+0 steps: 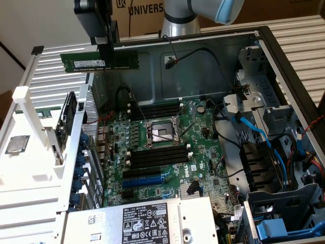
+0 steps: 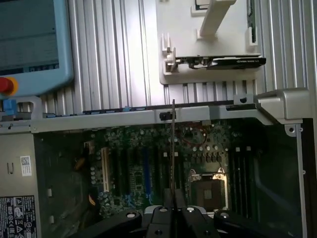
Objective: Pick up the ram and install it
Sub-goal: 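Pick up the ram and move it above insertion slot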
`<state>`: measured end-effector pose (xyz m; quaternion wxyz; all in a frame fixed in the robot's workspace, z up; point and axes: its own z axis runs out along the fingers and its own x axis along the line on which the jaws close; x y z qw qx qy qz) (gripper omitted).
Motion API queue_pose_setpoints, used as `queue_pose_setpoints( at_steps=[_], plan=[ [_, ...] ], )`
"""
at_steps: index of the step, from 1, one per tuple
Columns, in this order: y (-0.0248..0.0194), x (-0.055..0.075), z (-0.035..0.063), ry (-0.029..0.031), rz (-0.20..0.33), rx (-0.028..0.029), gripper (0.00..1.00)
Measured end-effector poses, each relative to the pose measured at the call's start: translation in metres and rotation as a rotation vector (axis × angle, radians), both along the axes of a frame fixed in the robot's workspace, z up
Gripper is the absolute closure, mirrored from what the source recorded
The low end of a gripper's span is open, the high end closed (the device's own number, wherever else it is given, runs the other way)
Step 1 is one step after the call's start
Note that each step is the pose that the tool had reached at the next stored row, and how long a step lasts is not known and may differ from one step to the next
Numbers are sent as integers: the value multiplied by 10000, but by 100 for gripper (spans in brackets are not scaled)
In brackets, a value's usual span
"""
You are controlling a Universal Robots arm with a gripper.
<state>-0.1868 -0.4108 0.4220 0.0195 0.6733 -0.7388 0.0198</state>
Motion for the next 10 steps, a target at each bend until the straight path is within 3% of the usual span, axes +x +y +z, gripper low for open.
queue_pose_setpoints(
  at_steps=[3, 4, 7, 10],
  plan=[
    [0, 136, 0, 0, 1, -1, 87],
    [0, 271, -1, 0, 0, 0, 87],
    [0, 501, -15, -3, 1, -1, 87],
    [0, 619, -44, -27, 0, -2, 87]
  ],
)
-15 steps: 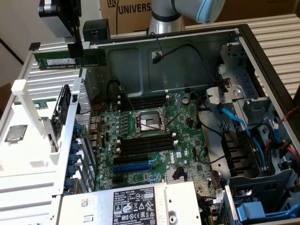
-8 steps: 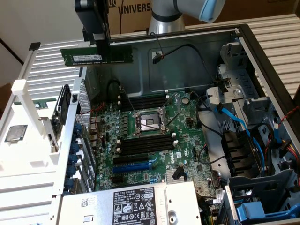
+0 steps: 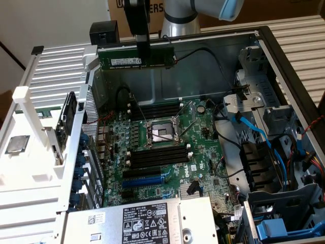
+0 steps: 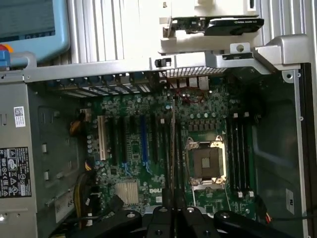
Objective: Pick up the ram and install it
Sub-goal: 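Pick up the ram and move it above insertion slot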
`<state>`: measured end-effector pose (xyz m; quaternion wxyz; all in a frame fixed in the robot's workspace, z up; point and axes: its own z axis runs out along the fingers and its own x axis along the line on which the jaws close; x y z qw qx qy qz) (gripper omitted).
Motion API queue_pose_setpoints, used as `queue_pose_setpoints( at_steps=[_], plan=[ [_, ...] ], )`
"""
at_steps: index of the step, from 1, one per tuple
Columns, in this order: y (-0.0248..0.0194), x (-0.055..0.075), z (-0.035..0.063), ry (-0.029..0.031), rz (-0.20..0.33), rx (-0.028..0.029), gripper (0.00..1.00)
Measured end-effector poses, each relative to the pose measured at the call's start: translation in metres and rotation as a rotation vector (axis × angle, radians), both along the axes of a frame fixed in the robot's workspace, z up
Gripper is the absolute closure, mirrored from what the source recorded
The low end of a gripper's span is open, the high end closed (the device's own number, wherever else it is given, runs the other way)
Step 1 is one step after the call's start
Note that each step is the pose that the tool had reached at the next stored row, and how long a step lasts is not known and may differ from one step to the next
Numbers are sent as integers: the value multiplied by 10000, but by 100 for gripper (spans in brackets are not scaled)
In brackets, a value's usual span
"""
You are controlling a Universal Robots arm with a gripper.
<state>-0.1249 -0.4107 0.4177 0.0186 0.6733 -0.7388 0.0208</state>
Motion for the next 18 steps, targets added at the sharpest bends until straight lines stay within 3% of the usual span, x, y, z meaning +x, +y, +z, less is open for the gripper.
queue_pose_setpoints(
  at_steps=[3, 10, 14, 18],
  plan=[
    [0, 89, -43, -18, 0, 0, 87],
    [0, 141, -205, -22, 0, 1, 87],
    [0, 149, -221, -33, -2, 41, 87],
    [0, 151, -222, -33, 0, 42, 87]
  ],
)
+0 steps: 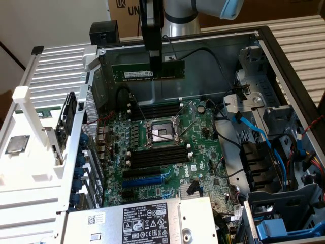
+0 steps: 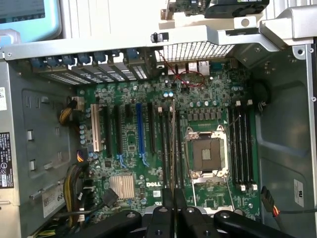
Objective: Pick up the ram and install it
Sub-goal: 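Insert the ram into the slot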
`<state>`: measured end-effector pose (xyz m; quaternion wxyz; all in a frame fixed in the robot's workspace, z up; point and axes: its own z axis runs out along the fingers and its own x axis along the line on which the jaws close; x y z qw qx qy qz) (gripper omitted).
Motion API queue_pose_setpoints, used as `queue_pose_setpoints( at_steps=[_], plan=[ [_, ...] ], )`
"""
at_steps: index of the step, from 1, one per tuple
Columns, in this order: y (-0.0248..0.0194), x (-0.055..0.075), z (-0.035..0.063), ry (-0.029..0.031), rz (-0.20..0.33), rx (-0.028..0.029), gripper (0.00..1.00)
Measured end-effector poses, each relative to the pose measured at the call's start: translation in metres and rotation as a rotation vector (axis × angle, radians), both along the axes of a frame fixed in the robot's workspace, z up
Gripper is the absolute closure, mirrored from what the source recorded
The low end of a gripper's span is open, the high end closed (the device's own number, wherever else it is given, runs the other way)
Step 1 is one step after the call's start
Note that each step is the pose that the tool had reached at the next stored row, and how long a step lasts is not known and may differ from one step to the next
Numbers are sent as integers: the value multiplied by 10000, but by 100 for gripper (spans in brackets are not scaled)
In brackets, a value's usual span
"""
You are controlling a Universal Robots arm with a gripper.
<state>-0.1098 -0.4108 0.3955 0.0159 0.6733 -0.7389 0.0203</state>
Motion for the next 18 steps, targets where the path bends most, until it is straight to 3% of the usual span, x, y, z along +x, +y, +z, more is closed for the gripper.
queue_pose_setpoints(
  at_steps=[9, 13, 15, 16, 18],
  plan=[
    [2, 3, -8, -4, 1, 3, 87],
    [3, 2, -57, -28, 0, 61, 87],
    [3, 2, -86, -29, 0, 117, 87],
    [3, 3, -178, -29, 1, 339, 87],
    [3, 2, -204, -28, 0, 440, 87]
  ],
)
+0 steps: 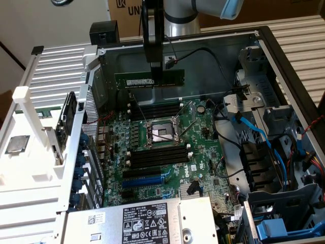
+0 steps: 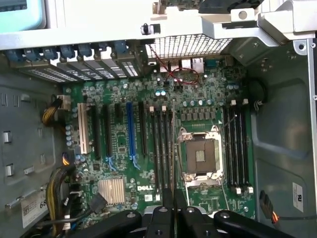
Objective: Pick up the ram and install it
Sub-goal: 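Insert the ram into the slot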
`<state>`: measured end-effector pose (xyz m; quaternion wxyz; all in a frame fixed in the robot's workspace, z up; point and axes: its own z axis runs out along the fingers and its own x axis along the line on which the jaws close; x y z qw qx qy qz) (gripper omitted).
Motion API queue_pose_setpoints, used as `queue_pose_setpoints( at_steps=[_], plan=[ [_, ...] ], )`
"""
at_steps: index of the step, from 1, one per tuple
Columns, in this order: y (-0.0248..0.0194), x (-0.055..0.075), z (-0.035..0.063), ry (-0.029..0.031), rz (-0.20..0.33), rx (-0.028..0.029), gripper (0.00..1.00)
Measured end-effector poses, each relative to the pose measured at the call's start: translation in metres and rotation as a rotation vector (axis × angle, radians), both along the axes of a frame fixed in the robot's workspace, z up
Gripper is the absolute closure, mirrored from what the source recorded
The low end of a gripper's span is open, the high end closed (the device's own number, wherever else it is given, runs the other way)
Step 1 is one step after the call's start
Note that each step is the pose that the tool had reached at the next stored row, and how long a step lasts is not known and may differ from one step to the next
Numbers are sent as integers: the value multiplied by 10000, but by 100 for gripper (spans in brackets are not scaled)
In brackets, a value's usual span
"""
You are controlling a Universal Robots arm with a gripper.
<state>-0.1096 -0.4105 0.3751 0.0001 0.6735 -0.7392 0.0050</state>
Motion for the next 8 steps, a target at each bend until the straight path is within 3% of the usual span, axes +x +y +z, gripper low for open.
queue_pose_setpoints(
  at_steps=[6, 8],
  plan=[
    [0, -3, -82, 2, 176, 273, 87],
    [0, -4, -111, 2, 347, 332, 87]
  ],
)
